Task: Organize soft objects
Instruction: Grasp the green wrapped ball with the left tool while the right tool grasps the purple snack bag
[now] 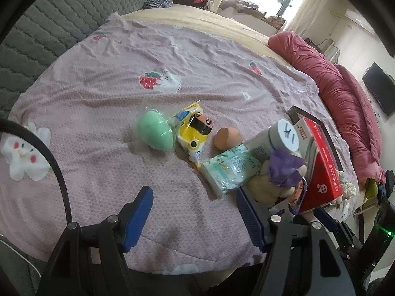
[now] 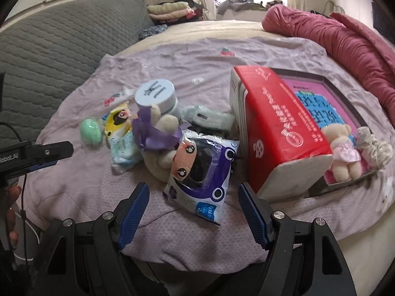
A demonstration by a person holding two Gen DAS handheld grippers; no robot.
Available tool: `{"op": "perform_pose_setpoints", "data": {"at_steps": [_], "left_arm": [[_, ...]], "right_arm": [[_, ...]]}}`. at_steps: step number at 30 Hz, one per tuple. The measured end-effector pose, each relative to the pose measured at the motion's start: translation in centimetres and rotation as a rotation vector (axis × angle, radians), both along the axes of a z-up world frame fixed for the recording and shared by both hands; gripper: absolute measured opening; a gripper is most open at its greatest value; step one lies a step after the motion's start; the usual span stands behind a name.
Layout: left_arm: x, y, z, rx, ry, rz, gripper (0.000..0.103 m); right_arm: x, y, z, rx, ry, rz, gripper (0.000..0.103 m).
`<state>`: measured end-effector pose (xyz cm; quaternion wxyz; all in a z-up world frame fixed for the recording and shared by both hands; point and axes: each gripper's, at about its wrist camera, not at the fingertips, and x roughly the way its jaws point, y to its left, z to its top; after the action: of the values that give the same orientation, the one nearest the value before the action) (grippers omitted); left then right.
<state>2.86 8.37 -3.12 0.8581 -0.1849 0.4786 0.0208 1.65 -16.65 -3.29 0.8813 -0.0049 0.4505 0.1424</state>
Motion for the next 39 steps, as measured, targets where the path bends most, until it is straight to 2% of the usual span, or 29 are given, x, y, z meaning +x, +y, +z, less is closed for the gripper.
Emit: {"op": "perform_pose_setpoints", "data": {"at_steps": [10, 16, 24, 27, 37, 39], "left_arm": [[1.1, 1.2, -1.8, -0.002, 0.001, 0.031, 0.069], [2.2, 3.6, -2.8, -0.060, -0.010, 0.093, 0.070], [4.1, 5.8, -4.4, -0.107, 0.005, 0.158, 0.073], [5.2, 6.3, -4.5, -0.122, -0.015, 0.181, 0.073], [8.1, 7.2, -6.9, -0.194, -0.022, 0.206, 0.072], [8.2, 7.0, -7.1, -0.184, -0.038, 0.204, 0.065]], "right_arm": [[2.3, 0.3, -2.4, 0.016, 0.036, -0.048, 0.075], [3.3, -0.2, -3.7, 0.037, 0.061, -0.072, 0.075], [3.4, 0.2, -3.7, 0.024, 0.013, -0.048, 0.075], [3.5, 0.3, -3.6, 0.024, 0.008, -0.026, 0.062], [3.1, 0.5, -2.8, -0.008, -0.037, 0.029, 0.054], [3.1, 0.5, -2.7, -0.005, -0.040, 0.035, 0.053]]}}
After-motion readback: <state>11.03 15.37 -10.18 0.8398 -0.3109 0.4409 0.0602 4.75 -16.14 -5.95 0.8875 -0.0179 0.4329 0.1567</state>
